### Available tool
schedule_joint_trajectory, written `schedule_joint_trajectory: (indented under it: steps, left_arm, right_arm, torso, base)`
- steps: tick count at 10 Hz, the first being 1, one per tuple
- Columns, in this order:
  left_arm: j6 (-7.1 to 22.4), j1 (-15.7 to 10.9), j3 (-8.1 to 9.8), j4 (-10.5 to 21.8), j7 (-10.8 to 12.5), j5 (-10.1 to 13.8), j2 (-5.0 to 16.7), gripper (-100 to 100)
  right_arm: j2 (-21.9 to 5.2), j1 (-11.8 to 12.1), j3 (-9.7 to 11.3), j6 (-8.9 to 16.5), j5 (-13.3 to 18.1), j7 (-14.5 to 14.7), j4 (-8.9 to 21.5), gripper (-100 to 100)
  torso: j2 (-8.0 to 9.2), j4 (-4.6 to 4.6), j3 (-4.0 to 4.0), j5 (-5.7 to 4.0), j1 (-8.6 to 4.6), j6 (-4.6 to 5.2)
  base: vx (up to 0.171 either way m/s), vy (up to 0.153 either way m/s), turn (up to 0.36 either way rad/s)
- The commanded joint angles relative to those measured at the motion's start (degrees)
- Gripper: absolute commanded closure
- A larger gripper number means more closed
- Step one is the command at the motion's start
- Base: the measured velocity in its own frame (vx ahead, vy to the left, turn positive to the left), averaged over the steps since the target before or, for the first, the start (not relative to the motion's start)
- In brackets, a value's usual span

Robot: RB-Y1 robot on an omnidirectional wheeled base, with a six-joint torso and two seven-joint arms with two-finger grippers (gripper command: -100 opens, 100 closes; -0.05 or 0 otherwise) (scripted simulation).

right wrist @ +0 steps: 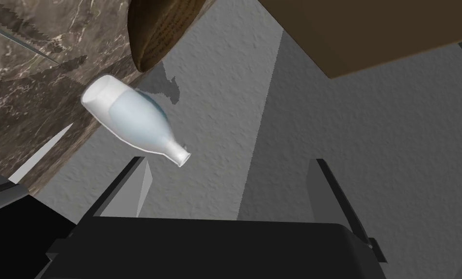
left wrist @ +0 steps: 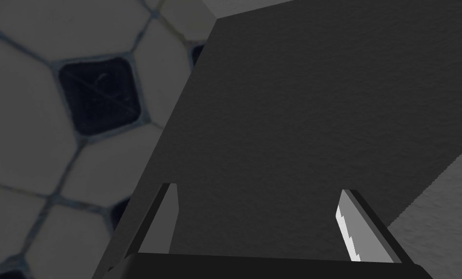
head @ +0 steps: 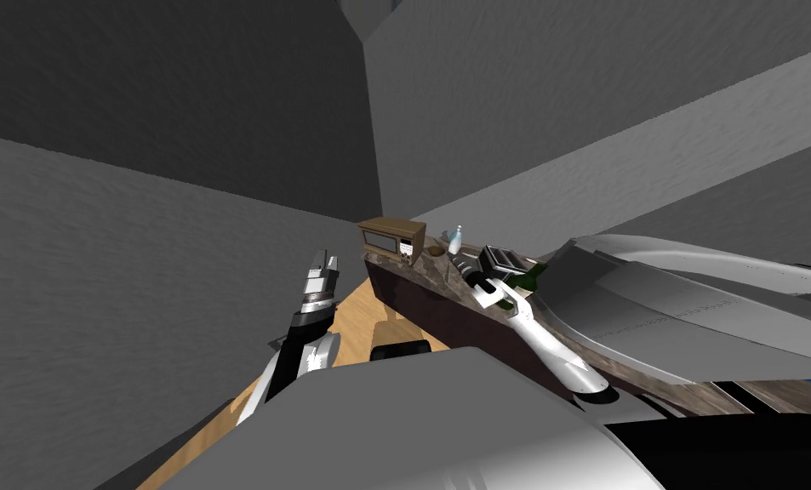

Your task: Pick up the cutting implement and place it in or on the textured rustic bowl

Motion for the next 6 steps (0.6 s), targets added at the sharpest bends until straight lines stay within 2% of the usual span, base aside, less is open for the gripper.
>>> schedule_joint_trajectory:
  steps: [1,3,4,6]
  left_arm:
    - [0.0,0.0,0.0,0.0,0.0,0.0,0.0,0]
    - [0.0,0.0,0.0,0.0,0.0,0.0,0.0,0]
    - [0.0,0.0,0.0,0.0,0.0,0.0,0.0,0]
    - [0.0,0.0,0.0,0.0,0.0,0.0,0.0,0]
  right_arm:
    - [-1.8,-0.6,1.3,2.1,-0.2,0.3,2.4,-100]
    - [-5.1,-1.0,3.4,5.7,-1.0,0.7,5.1,-100]
    - [-5.2,-1.0,3.4,5.9,-1.0,0.7,5.1,-100]
    - [-8.1,-1.0,5.7,9.3,-1.8,1.3,7.7,-100]
  torso:
    - [0.0,0.0,0.0,0.0,0.0,0.0]
    - [-0.04,-0.01,-0.02,0.01,0.06,-0.02]
    - [-0.11,-0.03,-0.06,0.02,0.12,-0.01]
    - [-0.08,-0.02,-0.05,0.0,0.03,-0.01]
  base:
    - [0.027,0.039,0.065]
    - [0.049,0.069,0.107]
    - [0.05,0.059,0.015]
    - [0.058,0.051,0.067]
